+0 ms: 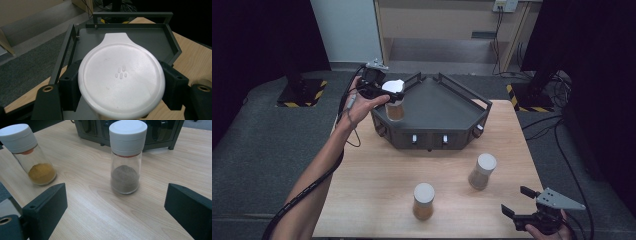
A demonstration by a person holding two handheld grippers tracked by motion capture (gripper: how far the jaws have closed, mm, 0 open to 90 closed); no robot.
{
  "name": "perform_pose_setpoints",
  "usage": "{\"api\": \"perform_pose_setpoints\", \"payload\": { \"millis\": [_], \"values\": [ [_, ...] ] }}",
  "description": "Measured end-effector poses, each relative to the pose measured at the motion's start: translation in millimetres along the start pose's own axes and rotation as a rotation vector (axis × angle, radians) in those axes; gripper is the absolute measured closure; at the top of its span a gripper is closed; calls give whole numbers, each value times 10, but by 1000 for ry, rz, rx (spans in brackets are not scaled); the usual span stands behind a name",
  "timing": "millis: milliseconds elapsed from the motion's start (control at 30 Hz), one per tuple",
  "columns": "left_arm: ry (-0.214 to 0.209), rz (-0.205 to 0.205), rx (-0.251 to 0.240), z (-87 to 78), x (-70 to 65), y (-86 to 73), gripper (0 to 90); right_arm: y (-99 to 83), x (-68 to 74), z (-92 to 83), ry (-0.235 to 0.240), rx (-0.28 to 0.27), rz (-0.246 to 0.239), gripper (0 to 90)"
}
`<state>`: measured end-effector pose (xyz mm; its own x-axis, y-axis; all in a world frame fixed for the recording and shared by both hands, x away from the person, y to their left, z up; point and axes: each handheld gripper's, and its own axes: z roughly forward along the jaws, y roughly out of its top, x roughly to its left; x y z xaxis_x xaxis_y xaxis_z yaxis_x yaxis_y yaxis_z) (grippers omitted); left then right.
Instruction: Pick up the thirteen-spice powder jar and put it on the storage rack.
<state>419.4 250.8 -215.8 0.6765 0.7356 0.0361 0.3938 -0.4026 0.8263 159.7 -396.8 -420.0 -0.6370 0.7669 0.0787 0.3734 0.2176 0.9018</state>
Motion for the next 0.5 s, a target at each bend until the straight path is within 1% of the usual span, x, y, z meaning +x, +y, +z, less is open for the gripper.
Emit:
{"api": "perform_pose_setpoints", "payload": {
  "millis": [200, 300, 500],
  "values": [
    [18, -15, 10, 151, 17, 39, 302, -2, -14, 9, 5, 2, 2, 53],
    [23, -32, 7, 218, 38, 34, 302, -5, -19, 7, 6, 0, 6, 53],
    [30, -51, 0, 315, 65, 10, 302, -11, -36, 10, 10, -1, 11, 53]
  ]
}}
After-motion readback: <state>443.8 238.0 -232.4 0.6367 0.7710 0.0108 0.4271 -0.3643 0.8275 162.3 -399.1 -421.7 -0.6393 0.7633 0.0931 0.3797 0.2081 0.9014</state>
